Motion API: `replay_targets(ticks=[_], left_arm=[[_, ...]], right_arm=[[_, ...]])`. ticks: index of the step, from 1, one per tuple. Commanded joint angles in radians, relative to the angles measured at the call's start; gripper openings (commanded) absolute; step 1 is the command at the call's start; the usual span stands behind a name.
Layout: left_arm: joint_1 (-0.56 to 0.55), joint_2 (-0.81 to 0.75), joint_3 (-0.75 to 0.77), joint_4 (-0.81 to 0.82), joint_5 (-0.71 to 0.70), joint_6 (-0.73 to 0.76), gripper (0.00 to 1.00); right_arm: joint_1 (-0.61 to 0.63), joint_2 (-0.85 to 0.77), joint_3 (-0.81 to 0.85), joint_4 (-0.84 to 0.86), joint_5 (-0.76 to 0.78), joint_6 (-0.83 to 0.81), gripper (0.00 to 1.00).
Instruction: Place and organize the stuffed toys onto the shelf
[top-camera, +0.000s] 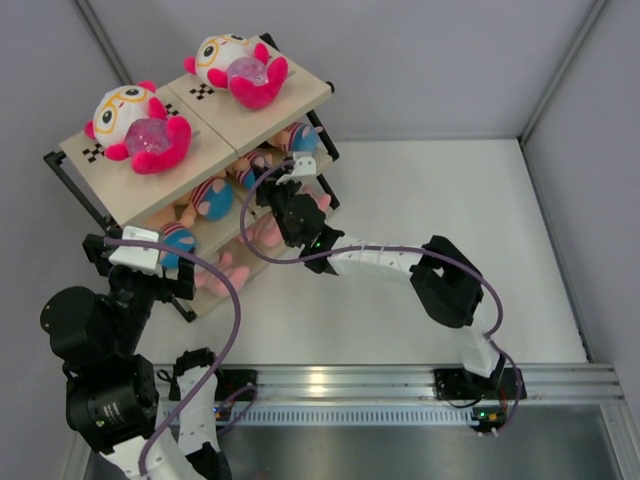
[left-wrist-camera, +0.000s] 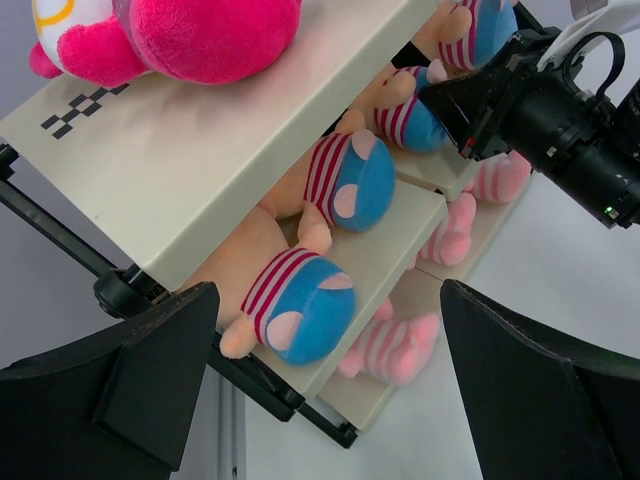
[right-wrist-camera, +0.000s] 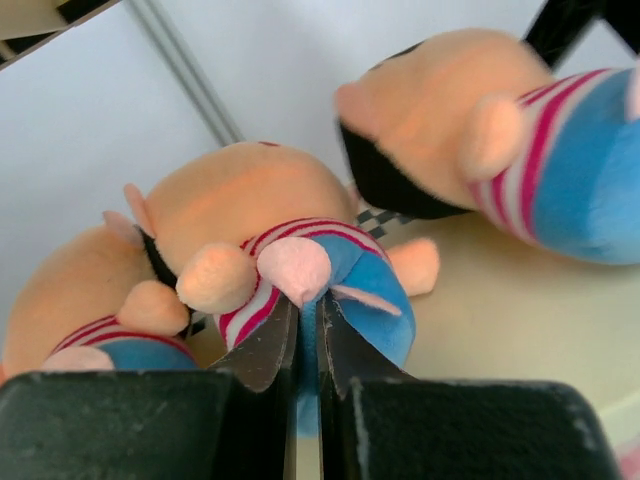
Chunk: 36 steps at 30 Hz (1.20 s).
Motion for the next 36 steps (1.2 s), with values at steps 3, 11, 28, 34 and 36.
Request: replay_targets(ticks=[3, 11, 28, 34, 36], left_arm=[[-0.006, -0.011, -0.003, 0.04, 0.004, 0.005, 0.99], [-0.006, -0.014, -0.004, 0.04, 0.002, 0.005, 0.99], [-0.009, -0.036, -0.024, 0.039, -0.021, 0.009, 0.99], [-0.012, -0.053, -0.072, -0.038, -0.001, 0.052, 0.99], [-0.011, -0.059, -0.09, -0.075, 0.024, 0.09, 0.98]], right_arm=[[0.017, -0.085, -0.02, 0.011, 0.091, -0.038, 0.0], [0.02, -0.144, -0.069, 0.015, 0.071, -0.083, 0.3], [-0.109, -0.471, -0.239, -0.21, -0.212, 0.078, 0.73], [-0.212, -0.655, -0.454, -0.287, -0.243, 0.101, 0.79], [-0.253, -0.741, -0.491, -0.419, -0.239, 0.089, 0.89]])
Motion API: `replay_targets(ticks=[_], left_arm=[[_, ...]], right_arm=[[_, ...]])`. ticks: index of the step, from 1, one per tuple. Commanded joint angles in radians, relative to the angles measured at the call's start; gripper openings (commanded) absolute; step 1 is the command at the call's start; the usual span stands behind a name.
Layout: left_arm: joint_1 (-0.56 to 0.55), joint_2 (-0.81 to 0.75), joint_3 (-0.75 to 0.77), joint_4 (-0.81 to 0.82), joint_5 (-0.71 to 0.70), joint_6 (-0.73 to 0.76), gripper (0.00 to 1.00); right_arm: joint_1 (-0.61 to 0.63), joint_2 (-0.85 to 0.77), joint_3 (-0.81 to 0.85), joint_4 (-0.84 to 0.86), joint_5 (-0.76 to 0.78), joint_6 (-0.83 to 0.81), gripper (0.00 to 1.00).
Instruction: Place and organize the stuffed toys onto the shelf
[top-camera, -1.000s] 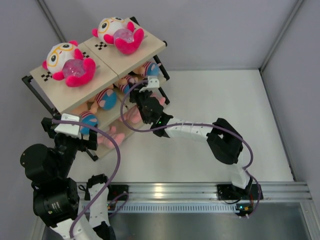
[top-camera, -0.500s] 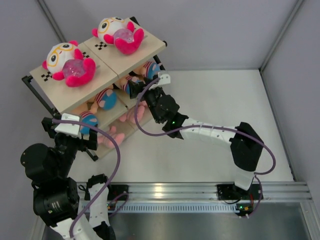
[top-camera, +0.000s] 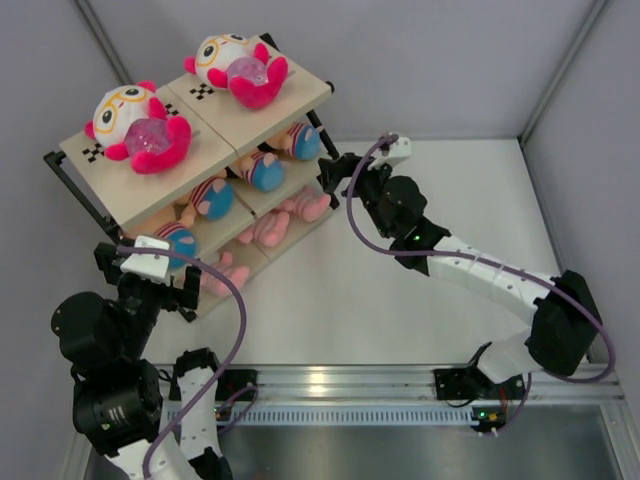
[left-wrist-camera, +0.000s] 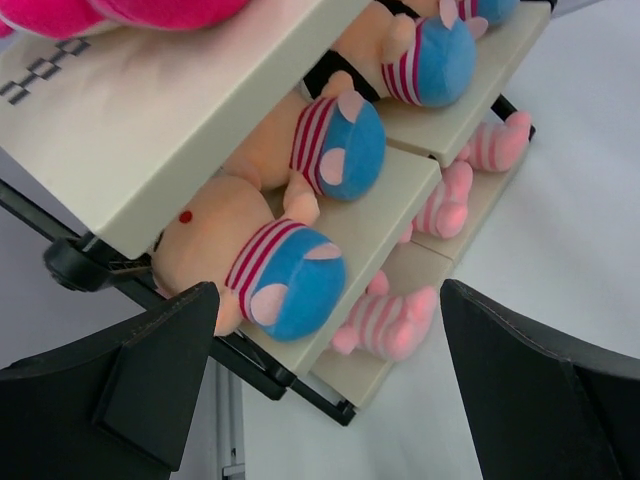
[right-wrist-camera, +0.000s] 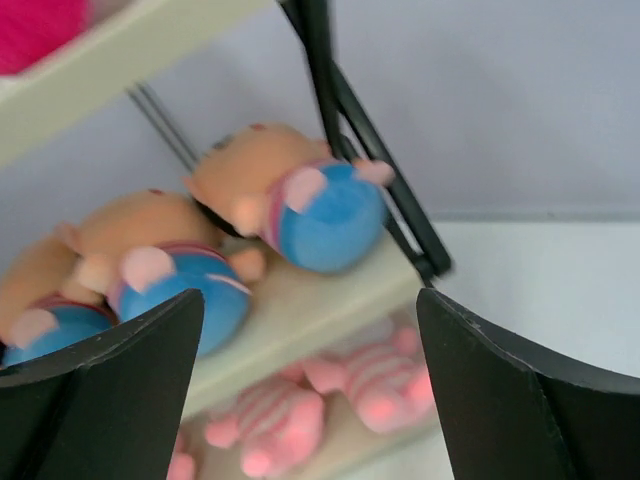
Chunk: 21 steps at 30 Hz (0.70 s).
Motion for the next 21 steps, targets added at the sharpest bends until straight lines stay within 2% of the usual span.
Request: replay_targets(ticks=[1, 4, 12, 17, 21], left_arm=[[-0.004, -0.013, -0.051, -0.089, 0.033, 0.066, 0.99], [-0.004, -0.035, -0.137, -0.138, 0.022, 0.113, 0.99], [-0.004, -0.116, -0.352, -0.181, -0.117, 0.149, 0.99], [-0.004, -0.166, -0.436, -0.189, -0.231, 0.109, 0.99], [-0.004, -0.191, -0.501, -0.187, -0.296, 0.072, 0.99]], right_arm=[[-0.051, -0.161, -0.074, -0.191, -0.019, -0.01, 0.91], [-0.113, -0.287, -0.166, -0.36, 0.048, -0.058, 0.99], [-0.241, -0.655, -0.407, -0.565, 0.095, -0.153, 0.99], [-0.257, -0.759, -0.467, -0.693, 0.124, -0.191, 1.0], [-0.26, -0.796, -0.508, -0.695, 0.139, -0.2, 0.99]])
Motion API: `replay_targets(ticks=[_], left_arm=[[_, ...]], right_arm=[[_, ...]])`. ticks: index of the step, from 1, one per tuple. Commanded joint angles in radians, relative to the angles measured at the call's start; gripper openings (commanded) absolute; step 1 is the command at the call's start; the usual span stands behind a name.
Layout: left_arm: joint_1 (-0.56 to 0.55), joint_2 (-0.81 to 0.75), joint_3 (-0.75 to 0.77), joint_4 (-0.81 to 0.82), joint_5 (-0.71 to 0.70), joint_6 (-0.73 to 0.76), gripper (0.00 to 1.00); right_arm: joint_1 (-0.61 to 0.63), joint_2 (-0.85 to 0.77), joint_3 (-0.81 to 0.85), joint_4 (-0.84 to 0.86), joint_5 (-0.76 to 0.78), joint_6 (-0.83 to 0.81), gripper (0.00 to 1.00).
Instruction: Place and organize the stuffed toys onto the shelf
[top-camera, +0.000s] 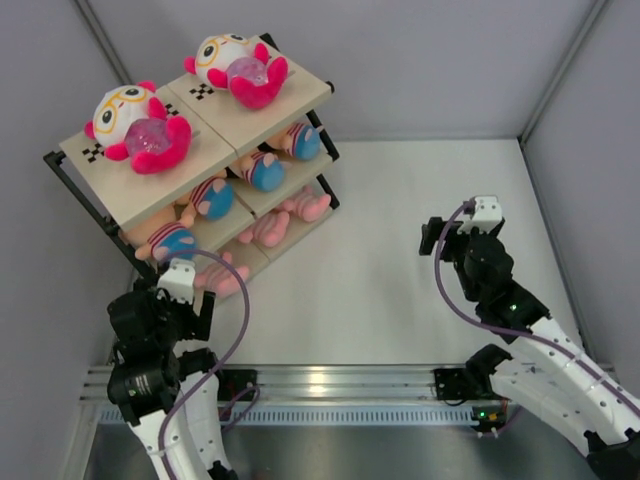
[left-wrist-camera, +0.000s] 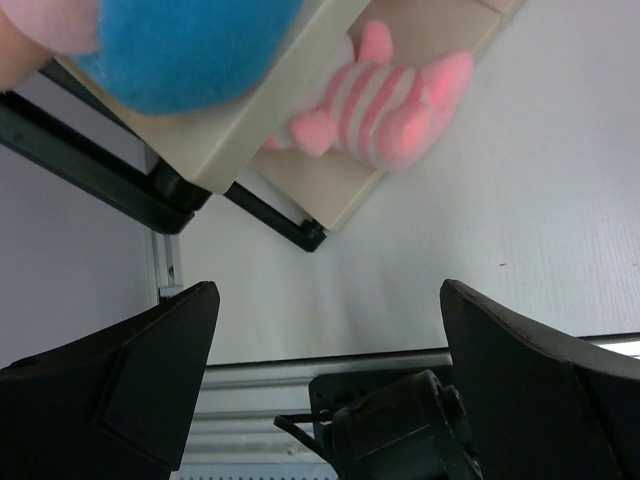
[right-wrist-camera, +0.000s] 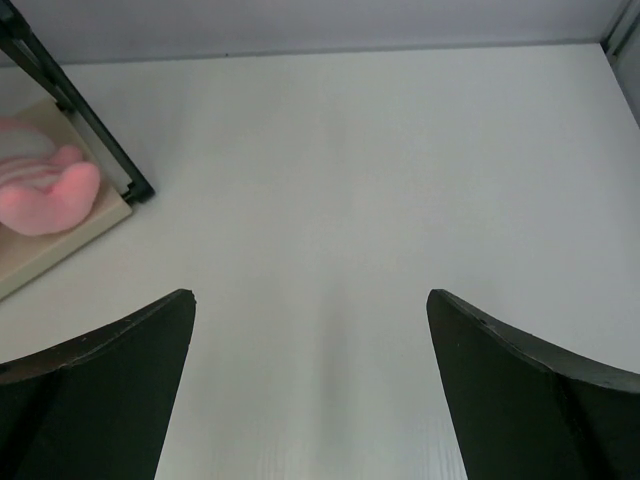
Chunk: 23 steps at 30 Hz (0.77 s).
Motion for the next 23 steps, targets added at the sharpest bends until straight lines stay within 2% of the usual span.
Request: replay_targets(ticks=[1, 4, 9, 16, 23], left_arm=[[-0.004, -0.021, -0.052, 0.003, -0.086, -0.045, 0.99], [-0.004, -0.067, -0.102, 0.007, -0.076, -0.036, 0.99], [-0.002, -0.158, -0.133, 0.02, -0.134, -0.042, 0.99], [0.001, -0.136, -0.136, 0.024, -0.122, -0.042, 0.99], [0.001, -0.141, -0.142, 0.024, -0.112, -0.036, 0.99]], right_arm=[[-0.012, -0.015, -0.019, -0.042, 0.014, -0.032, 0.99], [-0.014, 0.009, -0.011, -0.033, 0.017, -0.023, 1.0], [-0.012, 0.083, 0.012, -0.052, 0.089, 0.061, 0.99], [-0.012, 0.162, 0.044, -0.07, 0.108, 0.103, 1.0], [-0.012, 0.085, -0.02, 0.01, 0.12, 0.095, 0.99]])
